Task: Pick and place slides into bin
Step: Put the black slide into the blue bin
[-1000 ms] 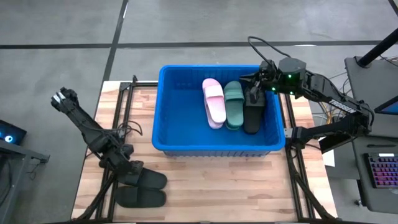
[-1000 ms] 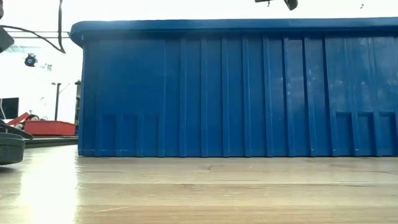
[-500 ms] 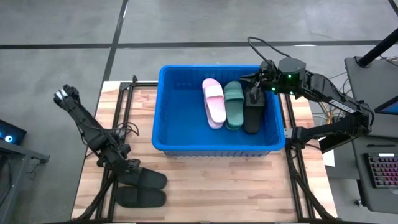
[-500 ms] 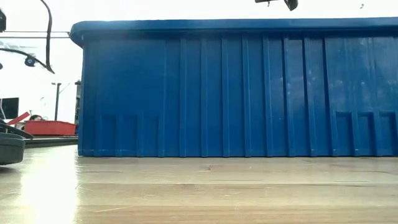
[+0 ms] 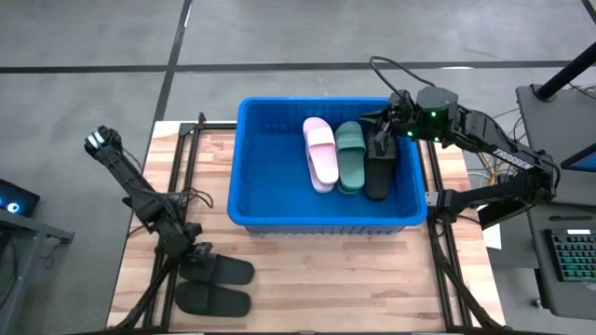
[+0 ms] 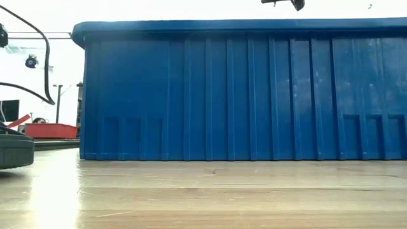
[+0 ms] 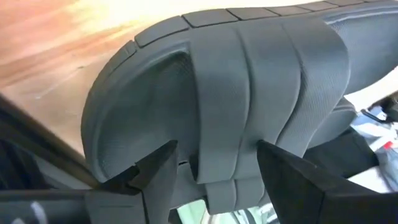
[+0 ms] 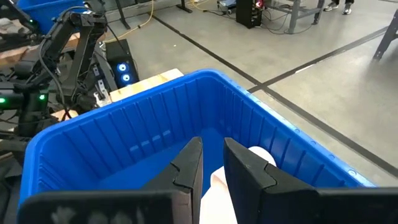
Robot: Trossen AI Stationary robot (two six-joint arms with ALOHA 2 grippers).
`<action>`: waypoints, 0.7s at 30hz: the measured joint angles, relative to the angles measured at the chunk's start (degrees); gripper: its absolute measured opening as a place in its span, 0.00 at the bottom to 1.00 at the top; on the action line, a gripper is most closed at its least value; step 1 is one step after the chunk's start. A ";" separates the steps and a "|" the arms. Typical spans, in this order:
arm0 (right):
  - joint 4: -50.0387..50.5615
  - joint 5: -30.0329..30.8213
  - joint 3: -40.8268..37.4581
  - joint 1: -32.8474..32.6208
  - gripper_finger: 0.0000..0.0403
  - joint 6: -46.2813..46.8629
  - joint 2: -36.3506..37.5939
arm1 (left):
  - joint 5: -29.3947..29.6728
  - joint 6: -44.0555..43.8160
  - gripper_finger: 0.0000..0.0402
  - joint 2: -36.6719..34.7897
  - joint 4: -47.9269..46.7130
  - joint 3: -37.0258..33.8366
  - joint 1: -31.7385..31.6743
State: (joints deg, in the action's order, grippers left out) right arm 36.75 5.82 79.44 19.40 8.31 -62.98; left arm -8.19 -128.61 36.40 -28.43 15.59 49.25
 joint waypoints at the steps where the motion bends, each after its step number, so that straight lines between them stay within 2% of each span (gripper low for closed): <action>1: 0.00 0.00 0.00 0.00 0.14 -0.08 0.00 | 0.04 0.21 0.51 -0.47 0.59 -0.44 0.00; 5: 0.00 0.00 0.00 0.00 0.14 -0.06 0.03 | 0.86 0.54 0.51 -2.37 1.28 -1.46 0.01; 9: -0.02 0.02 0.00 0.00 0.14 -0.06 0.15 | 4.39 1.70 0.51 -3.67 2.12 -2.07 0.04; 21: -0.08 0.22 0.00 0.00 0.14 -0.39 0.31 | 8.58 4.41 0.51 -1.00 16.09 -5.36 0.02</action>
State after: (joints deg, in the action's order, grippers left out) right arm 36.67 6.04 79.44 19.40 7.92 -62.67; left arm 0.40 -124.20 35.41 -12.34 10.23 49.28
